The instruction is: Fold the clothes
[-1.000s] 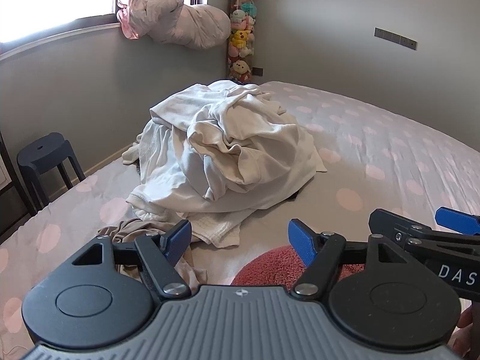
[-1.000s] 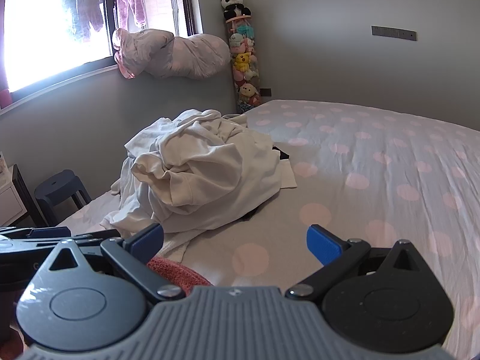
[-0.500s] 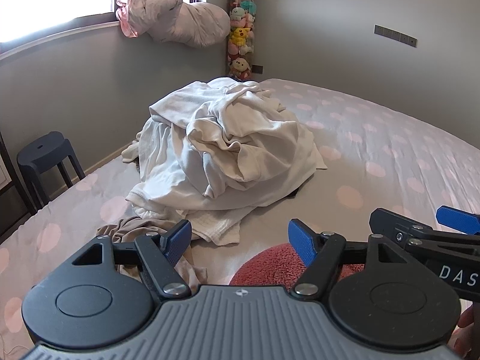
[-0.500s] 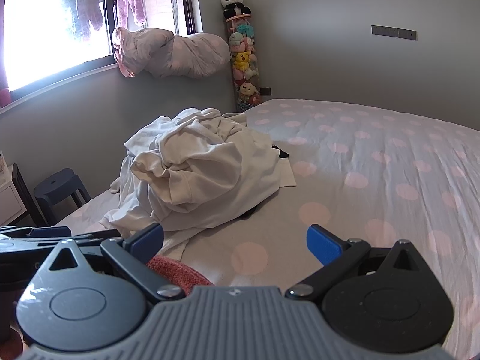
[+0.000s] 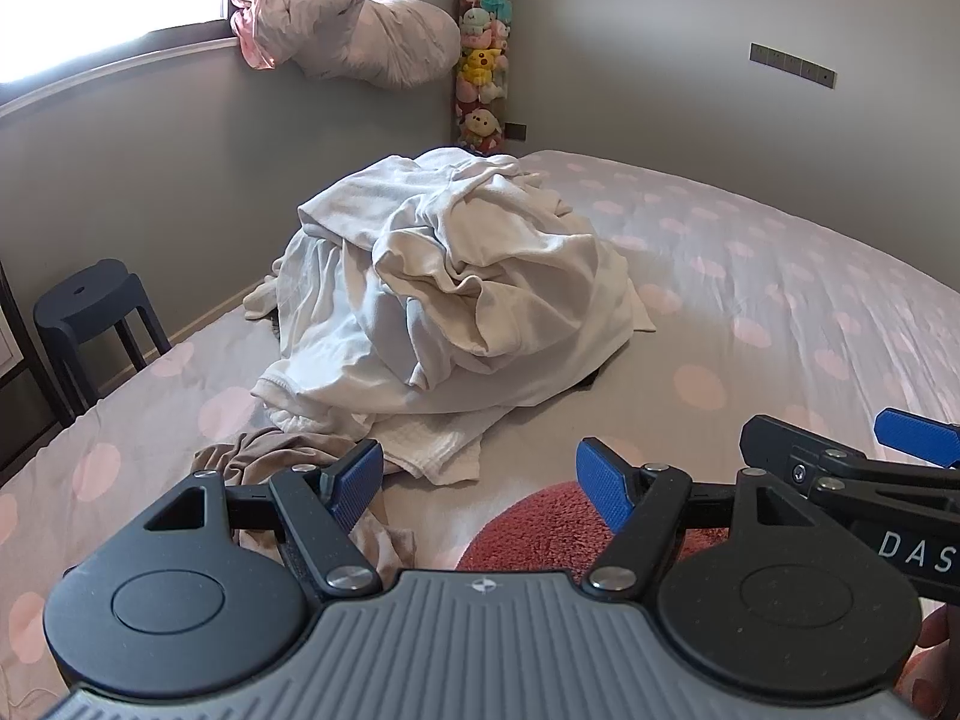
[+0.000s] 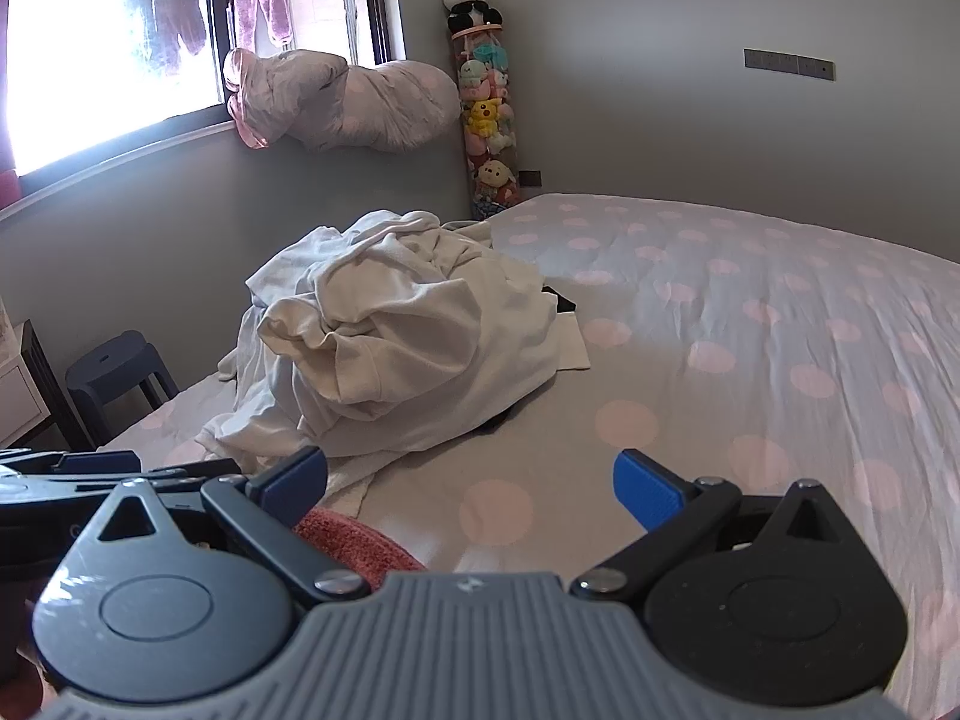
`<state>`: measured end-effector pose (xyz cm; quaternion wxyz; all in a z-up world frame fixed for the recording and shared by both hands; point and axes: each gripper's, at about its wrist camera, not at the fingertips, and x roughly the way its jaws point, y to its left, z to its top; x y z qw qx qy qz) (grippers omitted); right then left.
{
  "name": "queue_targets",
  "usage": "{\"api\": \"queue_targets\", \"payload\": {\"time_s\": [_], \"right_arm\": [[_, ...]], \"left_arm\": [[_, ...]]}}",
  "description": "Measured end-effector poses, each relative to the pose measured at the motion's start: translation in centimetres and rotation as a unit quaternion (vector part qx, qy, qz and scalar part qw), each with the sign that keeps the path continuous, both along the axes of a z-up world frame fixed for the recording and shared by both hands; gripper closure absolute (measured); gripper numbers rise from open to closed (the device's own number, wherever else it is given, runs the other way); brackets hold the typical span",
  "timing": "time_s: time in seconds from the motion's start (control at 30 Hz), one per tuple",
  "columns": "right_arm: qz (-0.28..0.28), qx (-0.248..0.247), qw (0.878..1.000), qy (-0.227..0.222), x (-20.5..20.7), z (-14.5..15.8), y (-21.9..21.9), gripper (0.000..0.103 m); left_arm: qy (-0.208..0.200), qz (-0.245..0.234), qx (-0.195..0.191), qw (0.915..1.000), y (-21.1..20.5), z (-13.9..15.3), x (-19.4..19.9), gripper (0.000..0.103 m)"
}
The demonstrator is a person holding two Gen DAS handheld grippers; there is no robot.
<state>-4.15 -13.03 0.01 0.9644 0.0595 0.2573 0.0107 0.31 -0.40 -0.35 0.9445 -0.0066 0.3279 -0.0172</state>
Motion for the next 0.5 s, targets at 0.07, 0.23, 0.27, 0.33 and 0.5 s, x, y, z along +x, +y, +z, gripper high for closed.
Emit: {"api": "queue_targets", "payload": {"time_s": [0.07, 0.23, 0.27, 0.33, 0.5], "right_arm": [[0.0, 0.0, 1.0, 0.001, 0.01, -0.02, -0.03, 0.001], [0.001, -0.001, 1.0, 0.002, 0.07, -0.11, -0.01, 0.001], [0.002, -0.001, 1.0, 0.003, 0.13, -0.14, 0.02, 0.001], [0.005, -0.001, 1.0, 0.004, 0.22, -0.18, 0.07, 0.001], [0.022, 0.005, 1.0, -0.001, 0.69, -0.16, -0.05, 0.001]], "left_arm": [[0.0, 0.0, 0.0, 1.0, 0.0, -0.01, 0.0, 0.033], [0.003, 0.002, 0.0, 1.0, 0.06, -0.06, 0.13, 0.033], [0.003, 0.003, 0.001, 1.0, 0.06, -0.09, 0.15, 0.033], [0.003, 0.005, 0.002, 1.0, 0.09, -0.16, 0.16, 0.033], [0.009, 0.008, -0.001, 0.9999, 0.2, -0.11, 0.66, 0.032]]}}
